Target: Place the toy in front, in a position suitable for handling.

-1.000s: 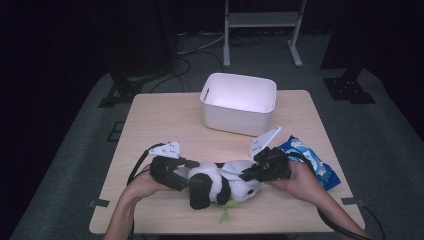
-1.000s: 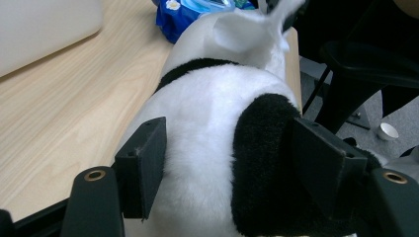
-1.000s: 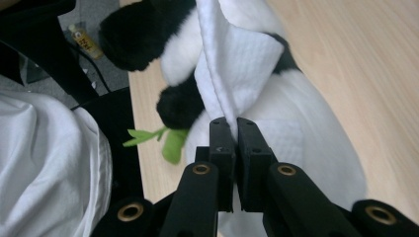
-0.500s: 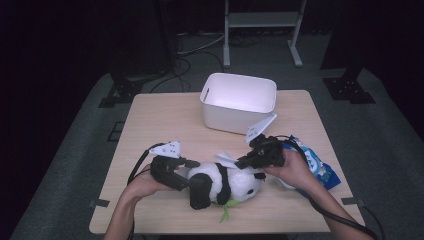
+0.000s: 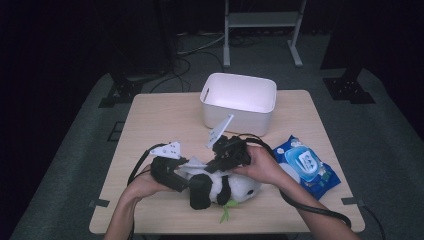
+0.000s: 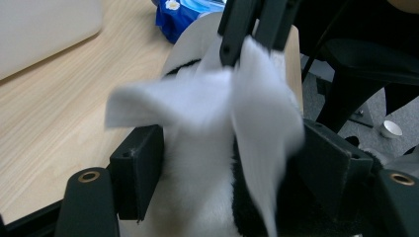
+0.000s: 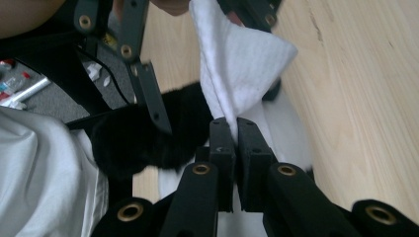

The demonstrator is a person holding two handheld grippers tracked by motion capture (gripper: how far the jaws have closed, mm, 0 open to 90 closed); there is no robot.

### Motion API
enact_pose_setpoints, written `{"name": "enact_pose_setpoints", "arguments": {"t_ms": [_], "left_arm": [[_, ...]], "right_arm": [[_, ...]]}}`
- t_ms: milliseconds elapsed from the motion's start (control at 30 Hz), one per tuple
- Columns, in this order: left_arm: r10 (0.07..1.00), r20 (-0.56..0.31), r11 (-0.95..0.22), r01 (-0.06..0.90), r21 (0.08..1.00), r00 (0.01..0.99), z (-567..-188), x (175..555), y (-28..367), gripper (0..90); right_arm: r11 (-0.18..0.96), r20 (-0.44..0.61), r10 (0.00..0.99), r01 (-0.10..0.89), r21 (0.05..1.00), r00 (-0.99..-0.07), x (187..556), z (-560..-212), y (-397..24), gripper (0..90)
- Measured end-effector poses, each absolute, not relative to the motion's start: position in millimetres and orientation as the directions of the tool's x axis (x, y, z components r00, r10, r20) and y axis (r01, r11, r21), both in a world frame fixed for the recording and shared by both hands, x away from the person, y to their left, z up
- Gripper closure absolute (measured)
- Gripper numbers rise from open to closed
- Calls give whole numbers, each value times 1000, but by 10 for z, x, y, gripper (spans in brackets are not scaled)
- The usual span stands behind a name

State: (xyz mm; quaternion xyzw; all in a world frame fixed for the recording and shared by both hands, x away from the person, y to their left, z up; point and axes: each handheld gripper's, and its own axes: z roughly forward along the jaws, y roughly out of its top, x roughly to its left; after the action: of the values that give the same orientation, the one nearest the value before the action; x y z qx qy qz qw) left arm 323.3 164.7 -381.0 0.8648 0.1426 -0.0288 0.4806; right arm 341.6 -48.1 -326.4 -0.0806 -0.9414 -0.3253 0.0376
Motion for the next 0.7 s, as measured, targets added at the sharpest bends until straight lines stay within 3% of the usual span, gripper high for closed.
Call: {"name": "enact_pose_setpoints", "arguments": {"t_ms": [267, 700], "left_arm": [[215, -188, -497, 273, 824, 958, -3816, 3233, 1655, 284], [213, -169, -525, 259, 811, 962, -3778, 3217, 1629, 277]], "right_arm": [[794, 125, 86, 144, 591, -988, 3437, -3285, -269, 859], [793, 113, 220, 245, 558, -969, 3510, -3327, -921, 859]]}}
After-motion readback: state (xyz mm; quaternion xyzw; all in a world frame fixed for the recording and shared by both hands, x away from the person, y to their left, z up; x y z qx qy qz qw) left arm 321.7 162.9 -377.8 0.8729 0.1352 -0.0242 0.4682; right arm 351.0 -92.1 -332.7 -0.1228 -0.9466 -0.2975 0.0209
